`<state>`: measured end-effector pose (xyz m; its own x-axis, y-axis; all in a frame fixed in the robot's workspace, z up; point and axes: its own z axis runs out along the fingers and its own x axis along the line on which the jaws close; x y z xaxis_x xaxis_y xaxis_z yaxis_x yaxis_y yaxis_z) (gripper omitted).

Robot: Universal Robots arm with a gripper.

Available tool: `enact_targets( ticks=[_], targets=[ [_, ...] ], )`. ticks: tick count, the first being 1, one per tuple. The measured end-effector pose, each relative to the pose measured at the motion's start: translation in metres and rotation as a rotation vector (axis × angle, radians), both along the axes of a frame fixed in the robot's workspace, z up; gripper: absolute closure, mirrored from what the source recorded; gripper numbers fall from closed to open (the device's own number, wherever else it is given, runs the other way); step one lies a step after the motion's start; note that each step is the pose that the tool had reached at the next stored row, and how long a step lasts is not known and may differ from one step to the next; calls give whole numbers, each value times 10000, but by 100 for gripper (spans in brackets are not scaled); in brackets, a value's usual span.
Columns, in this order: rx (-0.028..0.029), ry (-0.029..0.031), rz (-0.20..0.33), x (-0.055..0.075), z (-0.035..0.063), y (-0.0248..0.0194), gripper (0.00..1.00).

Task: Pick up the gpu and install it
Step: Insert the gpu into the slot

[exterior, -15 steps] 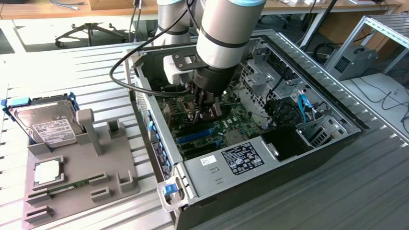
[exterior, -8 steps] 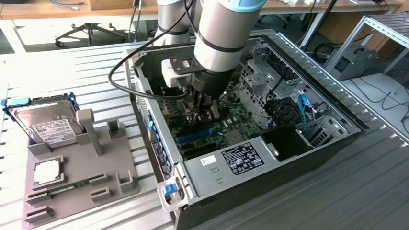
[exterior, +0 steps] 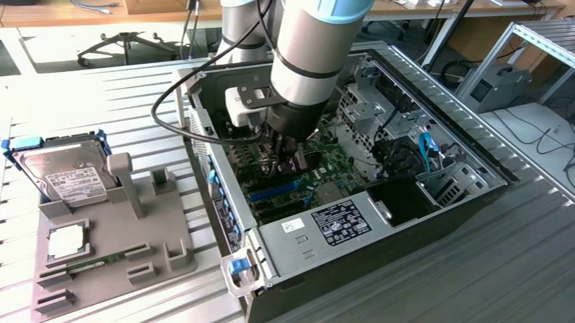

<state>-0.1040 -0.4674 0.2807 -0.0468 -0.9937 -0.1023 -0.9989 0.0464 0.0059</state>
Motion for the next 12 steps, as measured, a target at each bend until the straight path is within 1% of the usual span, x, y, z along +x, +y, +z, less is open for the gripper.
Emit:
enact_targets(
  ticks=[12],
  targets=[
    [1, -4, 4, -79, -28, 0, 73]
  ],
)
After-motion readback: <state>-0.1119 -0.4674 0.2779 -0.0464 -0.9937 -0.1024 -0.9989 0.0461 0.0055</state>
